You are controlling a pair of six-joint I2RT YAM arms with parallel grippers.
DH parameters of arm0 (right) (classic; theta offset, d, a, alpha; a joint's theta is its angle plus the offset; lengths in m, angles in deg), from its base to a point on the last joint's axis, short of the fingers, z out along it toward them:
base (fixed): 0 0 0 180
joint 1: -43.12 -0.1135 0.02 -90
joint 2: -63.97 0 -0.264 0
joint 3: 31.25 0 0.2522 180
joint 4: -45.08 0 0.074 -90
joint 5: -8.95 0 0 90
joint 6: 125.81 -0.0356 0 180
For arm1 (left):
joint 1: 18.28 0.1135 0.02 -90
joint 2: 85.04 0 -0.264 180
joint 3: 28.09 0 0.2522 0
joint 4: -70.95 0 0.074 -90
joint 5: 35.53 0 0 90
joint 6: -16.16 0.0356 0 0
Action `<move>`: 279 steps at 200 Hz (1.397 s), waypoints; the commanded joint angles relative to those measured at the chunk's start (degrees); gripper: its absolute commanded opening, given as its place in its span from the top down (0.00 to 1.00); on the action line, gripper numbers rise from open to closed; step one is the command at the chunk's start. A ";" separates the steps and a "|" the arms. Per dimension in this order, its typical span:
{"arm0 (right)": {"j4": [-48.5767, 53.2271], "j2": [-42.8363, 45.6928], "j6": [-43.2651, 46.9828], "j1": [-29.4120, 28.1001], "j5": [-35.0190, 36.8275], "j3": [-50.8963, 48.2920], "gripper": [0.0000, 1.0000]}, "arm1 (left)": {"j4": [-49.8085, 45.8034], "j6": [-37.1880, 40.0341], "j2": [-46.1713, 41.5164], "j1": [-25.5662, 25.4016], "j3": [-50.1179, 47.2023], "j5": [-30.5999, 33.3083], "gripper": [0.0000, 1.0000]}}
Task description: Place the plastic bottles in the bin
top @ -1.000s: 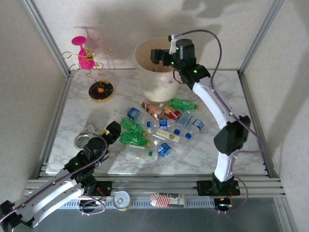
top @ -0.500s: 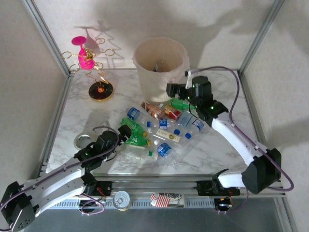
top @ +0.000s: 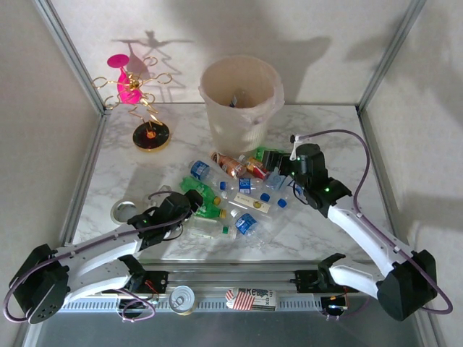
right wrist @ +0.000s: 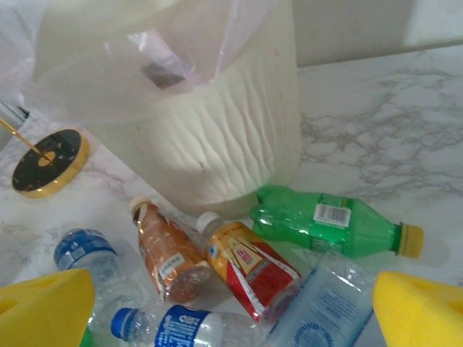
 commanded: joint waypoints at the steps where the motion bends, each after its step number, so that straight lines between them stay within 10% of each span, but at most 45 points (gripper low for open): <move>1: 0.76 1.65 0.36 0.07 3.48 -1.89 0.01 | -2.89 -5.16 0.33 -0.55 1.27 3.13 0.02; 279: 4.41 9.70 -1.38 0.09 4.36 -7.21 0.01 | 15.44 -10.15 18.50 -0.23 -0.96 9.03 0.25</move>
